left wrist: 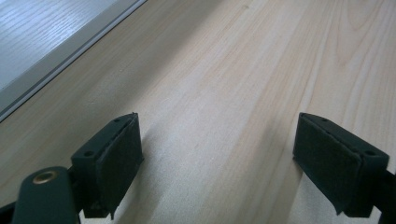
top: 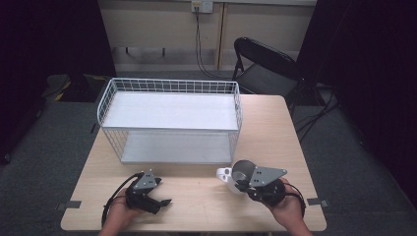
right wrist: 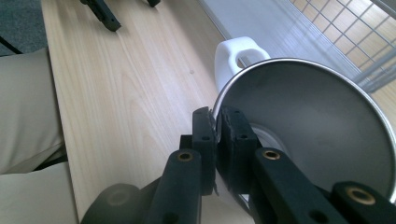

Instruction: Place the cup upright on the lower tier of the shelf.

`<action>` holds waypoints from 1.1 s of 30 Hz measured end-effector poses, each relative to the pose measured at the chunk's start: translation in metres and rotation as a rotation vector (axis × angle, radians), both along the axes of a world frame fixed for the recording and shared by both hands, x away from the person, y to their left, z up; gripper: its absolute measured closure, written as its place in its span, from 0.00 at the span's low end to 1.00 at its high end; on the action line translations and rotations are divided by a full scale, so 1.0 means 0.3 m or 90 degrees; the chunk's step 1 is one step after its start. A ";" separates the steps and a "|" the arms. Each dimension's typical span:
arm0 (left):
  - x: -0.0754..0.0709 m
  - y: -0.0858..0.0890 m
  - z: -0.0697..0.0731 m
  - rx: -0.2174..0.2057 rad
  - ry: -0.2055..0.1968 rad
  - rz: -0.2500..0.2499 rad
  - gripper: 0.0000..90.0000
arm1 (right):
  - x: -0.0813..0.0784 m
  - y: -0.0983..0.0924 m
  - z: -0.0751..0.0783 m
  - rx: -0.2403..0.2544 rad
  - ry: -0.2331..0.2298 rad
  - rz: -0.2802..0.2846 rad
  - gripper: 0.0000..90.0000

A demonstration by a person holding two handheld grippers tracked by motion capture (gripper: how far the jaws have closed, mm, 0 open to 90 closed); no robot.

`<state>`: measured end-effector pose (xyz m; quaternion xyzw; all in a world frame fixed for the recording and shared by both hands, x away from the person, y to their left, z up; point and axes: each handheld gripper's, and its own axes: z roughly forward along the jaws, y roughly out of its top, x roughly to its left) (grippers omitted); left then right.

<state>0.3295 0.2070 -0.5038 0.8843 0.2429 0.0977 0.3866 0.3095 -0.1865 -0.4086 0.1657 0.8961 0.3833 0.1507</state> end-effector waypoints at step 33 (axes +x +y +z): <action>0.000 0.000 0.000 0.000 0.000 0.000 0.17 | 0.027 0.162 0.027 0.022 0.003 0.050 0.94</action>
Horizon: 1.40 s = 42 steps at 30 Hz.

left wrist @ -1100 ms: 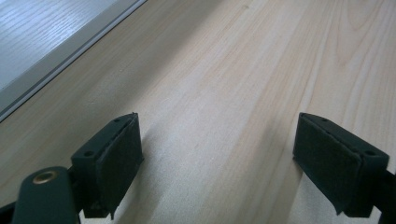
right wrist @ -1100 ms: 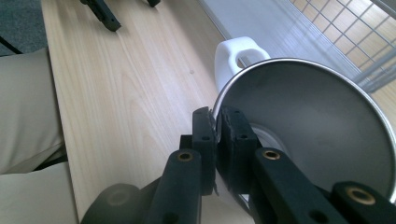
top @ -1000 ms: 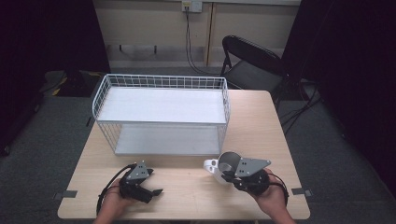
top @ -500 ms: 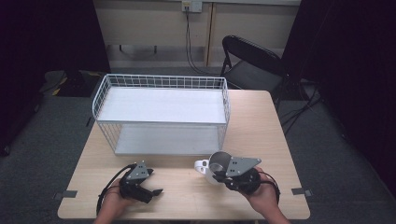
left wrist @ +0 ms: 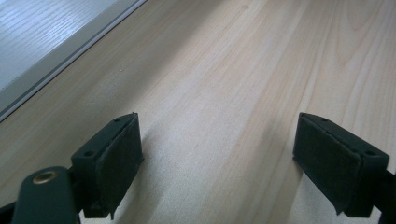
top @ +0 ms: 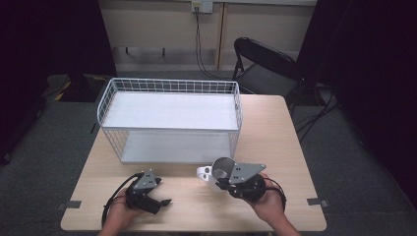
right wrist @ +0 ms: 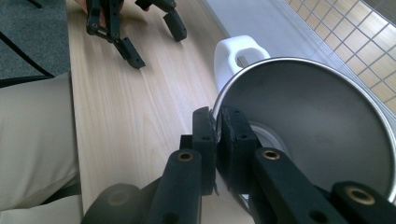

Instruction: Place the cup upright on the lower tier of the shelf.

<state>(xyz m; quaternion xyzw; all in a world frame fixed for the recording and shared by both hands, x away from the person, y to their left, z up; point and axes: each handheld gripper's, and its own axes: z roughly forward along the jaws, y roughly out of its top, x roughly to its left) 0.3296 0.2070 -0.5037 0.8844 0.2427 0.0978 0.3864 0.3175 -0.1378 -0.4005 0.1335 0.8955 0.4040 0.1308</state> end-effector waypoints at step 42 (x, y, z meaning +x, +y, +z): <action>0.000 0.000 0.000 0.000 0.000 0.000 0.17 | 0.089 0.169 0.036 -0.001 -0.018 0.027 0.94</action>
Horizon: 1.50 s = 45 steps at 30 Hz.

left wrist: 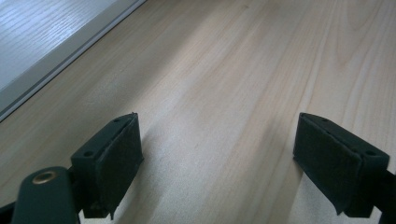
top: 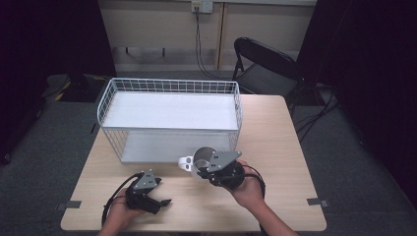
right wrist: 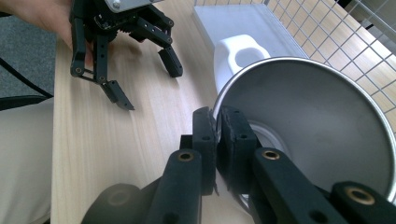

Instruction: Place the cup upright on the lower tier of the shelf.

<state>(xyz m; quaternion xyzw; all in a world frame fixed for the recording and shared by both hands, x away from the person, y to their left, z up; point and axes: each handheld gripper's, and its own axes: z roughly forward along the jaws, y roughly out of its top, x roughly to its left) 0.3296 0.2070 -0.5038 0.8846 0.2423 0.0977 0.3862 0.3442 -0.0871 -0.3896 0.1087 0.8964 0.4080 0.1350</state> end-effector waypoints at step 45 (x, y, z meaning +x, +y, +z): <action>0.000 0.000 0.000 0.000 0.000 0.000 0.16 | 0.076 0.082 0.005 0.006 -0.041 -0.025 0.94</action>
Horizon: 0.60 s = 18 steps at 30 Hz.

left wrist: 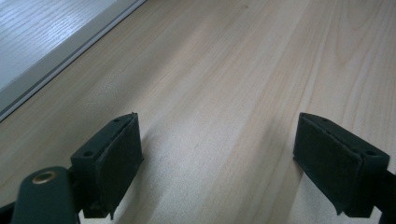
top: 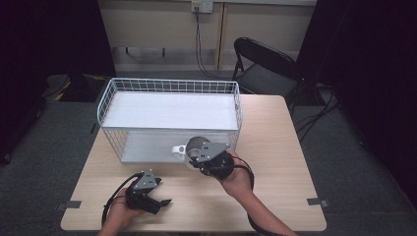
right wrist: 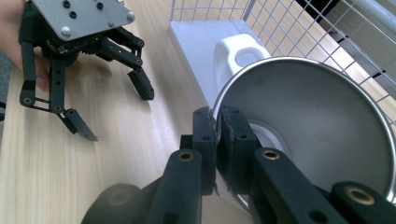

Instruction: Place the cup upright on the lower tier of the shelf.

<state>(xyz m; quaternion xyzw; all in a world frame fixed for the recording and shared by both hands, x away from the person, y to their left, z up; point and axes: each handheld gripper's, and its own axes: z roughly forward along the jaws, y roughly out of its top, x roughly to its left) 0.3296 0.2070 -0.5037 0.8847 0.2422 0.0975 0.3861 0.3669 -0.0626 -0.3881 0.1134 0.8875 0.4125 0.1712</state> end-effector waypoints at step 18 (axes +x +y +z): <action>0.000 0.000 0.000 -0.001 0.001 0.001 0.16 | 0.018 0.023 -0.005 0.003 -0.018 -0.010 0.94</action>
